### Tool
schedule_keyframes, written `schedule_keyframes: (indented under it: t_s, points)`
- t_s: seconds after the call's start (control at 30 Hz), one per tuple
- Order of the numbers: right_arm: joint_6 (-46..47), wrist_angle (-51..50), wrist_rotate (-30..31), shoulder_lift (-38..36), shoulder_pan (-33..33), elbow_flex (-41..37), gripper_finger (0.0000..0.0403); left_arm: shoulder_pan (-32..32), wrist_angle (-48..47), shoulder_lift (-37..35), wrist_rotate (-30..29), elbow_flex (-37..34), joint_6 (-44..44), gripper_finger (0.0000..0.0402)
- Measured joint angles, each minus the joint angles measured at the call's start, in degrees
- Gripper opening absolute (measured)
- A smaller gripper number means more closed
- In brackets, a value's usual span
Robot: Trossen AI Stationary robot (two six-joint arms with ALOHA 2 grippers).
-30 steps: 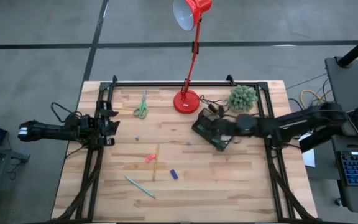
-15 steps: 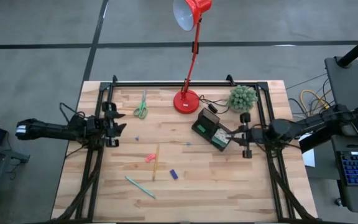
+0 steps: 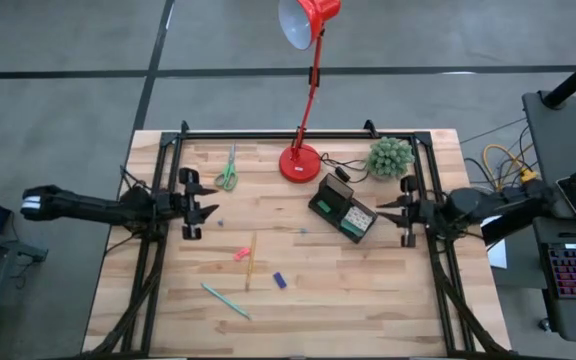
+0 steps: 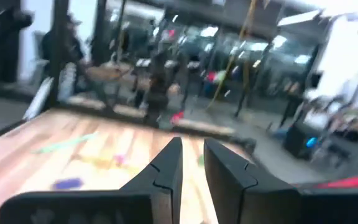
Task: Pick and place office supplies into organizer
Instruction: Put the blue eraser into the desk organizer
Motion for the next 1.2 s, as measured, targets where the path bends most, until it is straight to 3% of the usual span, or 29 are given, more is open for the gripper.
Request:
schedule_keyframes:
  t_s: [0.07, 0.23, 0.43, 0.77, 0.87, 1.07, 1.2]
  points:
    - [2.02, -5.05, -3.09, -2.91, 0.0, 1.28, 0.0057, 0.01, 0.0, 1.45, -0.02, -0.01, -1.45, 0.0156]
    - [-0.5, -6.1, -15.23, -9.61, 0.01, 0.01, 0.0057, -0.04, -0.01, 4.9, 0.27, -0.02, -3.36, 0.0156]
    - [-2.99, -5.02, -7.1, -10.63, -0.02, -0.76, 0.0057, -1.79, -2.55, 13.43, 10.87, 3.1, -3.78, 0.0156]
    - [-2.6, -3.21, -4.85, -10.39, -0.02, -0.74, 0.0057, -6.79, -4.57, 35.81, 11.23, 19.2, 0.9, 0.0156]
    - [-1.98, -3.6, -4.82, -10.41, -0.02, -0.74, 0.0057, -6.82, -12.66, 40.46, 11.05, 26.02, 2.56, 0.0156]
    - [-2.07, -3.58, -4.78, -10.41, -0.02, -0.74, 0.0056, -7.27, -41.78, 48.21, 10.98, 40.9, 2.55, 0.0156]
    - [-2.15, -3.58, -4.74, -10.41, -0.02, -0.74, 0.0056, -7.56, -55.03, 52.98, 8.24, 49.97, 1.07, 0.0156]
